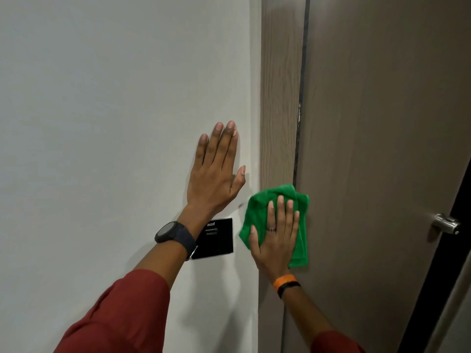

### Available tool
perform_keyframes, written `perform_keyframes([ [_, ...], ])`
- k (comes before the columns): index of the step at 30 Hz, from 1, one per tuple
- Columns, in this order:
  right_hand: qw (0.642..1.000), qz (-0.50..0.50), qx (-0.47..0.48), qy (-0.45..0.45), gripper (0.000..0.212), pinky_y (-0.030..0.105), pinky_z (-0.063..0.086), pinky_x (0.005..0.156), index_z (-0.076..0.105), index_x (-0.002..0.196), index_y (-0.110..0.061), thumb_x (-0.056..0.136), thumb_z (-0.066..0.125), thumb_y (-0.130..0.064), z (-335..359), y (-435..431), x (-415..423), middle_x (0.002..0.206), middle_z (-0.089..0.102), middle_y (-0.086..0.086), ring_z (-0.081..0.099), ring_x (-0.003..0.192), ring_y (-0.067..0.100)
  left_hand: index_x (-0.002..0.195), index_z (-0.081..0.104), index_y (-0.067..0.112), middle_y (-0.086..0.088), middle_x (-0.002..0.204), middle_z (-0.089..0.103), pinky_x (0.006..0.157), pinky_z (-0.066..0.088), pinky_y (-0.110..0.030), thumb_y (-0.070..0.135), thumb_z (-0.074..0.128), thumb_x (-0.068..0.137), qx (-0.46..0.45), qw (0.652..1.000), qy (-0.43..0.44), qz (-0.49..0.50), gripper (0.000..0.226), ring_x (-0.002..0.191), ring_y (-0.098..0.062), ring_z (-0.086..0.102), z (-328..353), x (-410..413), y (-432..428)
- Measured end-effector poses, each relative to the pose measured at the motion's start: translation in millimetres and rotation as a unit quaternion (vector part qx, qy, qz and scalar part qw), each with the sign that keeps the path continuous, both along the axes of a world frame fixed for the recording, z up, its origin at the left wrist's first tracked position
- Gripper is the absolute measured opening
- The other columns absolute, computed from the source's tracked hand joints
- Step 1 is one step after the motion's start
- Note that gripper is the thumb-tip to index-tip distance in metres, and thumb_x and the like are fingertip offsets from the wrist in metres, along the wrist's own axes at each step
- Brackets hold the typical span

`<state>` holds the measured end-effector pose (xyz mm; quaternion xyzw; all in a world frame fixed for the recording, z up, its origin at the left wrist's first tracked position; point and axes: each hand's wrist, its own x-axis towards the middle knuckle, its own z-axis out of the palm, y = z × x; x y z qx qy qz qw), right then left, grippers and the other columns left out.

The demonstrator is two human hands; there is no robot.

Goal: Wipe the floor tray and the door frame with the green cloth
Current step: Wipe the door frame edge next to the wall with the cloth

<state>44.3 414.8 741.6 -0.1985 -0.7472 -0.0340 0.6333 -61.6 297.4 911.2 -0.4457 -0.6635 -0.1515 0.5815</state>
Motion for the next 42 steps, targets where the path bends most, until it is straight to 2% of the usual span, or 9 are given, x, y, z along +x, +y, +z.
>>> perform_keyframes([
  [5,0.997,0.005,0.027,0.069,0.074,0.050,0.004,0.135,0.010,0.168,-0.017,0.107,0.037,-0.050,134,13,-13,0.177,0.005,0.004,0.007,0.164,0.029,0.165,0.012,0.003,-0.014,0.175,0.011,0.133,-0.001,-0.046,0.036,0.030,0.103,-0.007,1.000,0.008,-0.024,0.073,0.163,-0.029,0.004,1,-2,1],
  [7,0.997,-0.001,0.027,0.074,0.073,0.049,0.003,0.135,0.012,0.168,-0.016,0.108,0.037,-0.050,150,15,-15,0.177,0.006,0.005,0.007,0.164,0.029,0.165,0.012,0.003,-0.015,0.175,0.011,0.133,0.000,-0.047,0.033,0.028,0.102,-0.006,1.000,0.007,-0.026,0.072,0.163,-0.029,0.004,1,-3,1],
  [13,1.000,0.019,-0.003,0.013,0.078,0.057,0.012,0.133,0.006,0.168,-0.017,0.106,0.042,-0.047,43,-4,3,0.178,-0.001,0.003,0.005,0.164,0.030,0.165,0.013,0.002,-0.016,0.174,0.013,0.133,0.003,-0.047,0.027,0.031,0.098,-0.015,1.000,0.001,-0.008,0.074,0.162,-0.031,0.009,0,3,-4],
  [15,1.000,0.016,-0.004,0.010,0.078,0.060,0.015,0.132,0.010,0.167,-0.016,0.103,0.044,-0.046,43,-2,4,0.177,0.003,0.004,0.004,0.165,0.028,0.164,0.017,0.001,-0.015,0.174,0.015,0.132,0.006,-0.047,0.025,0.032,0.096,-0.013,1.000,-0.004,-0.007,0.074,0.162,-0.030,0.012,5,7,-5],
  [23,0.994,0.004,0.065,0.086,0.077,0.054,0.014,0.134,0.027,0.163,-0.009,0.099,0.054,-0.041,272,8,-1,0.172,0.026,0.017,0.018,0.162,0.035,0.163,0.021,-0.001,-0.016,0.173,0.020,0.133,0.008,-0.045,0.022,0.033,0.097,0.024,0.998,-0.020,-0.053,0.071,0.161,-0.029,0.016,39,8,2],
  [26,0.994,0.009,0.065,0.085,0.075,0.055,0.015,0.133,0.030,0.163,-0.009,0.098,0.054,-0.038,308,3,1,0.172,0.027,0.015,0.020,0.161,0.035,0.162,0.025,-0.002,-0.017,0.172,0.022,0.133,0.012,-0.048,0.022,0.033,0.096,0.031,0.997,-0.034,-0.055,0.071,0.161,-0.029,0.017,43,9,0],
  [33,0.995,0.033,0.049,0.086,0.059,0.056,0.029,0.128,0.043,0.157,-0.005,0.104,0.059,-0.026,246,-11,15,0.164,0.040,0.021,0.031,0.156,0.038,0.160,0.029,-0.005,-0.020,0.170,0.026,0.131,0.019,-0.050,0.018,0.034,0.095,0.003,0.993,-0.064,-0.097,0.069,0.159,-0.032,0.022,34,16,-19],
  [37,0.994,0.054,0.017,0.092,0.047,0.061,0.047,0.112,0.062,0.142,-0.004,0.095,0.067,-0.003,171,-20,30,0.143,0.060,0.023,0.053,0.134,0.039,0.161,0.025,-0.005,-0.018,0.172,0.022,0.132,0.016,-0.049,0.017,0.035,0.094,-0.022,0.990,-0.104,-0.097,0.071,0.161,-0.032,0.017,4,18,-43],
  [42,0.996,0.060,-0.052,0.034,0.038,0.046,0.061,0.090,0.072,0.126,0.001,0.089,0.072,0.011,85,-26,60,0.121,0.071,0.020,0.061,0.112,0.034,0.162,0.022,-0.003,-0.017,0.173,0.018,0.133,0.014,-0.047,0.019,0.033,0.094,-0.080,0.983,-0.148,-0.074,0.073,0.162,-0.030,0.011,-55,18,-74],
])
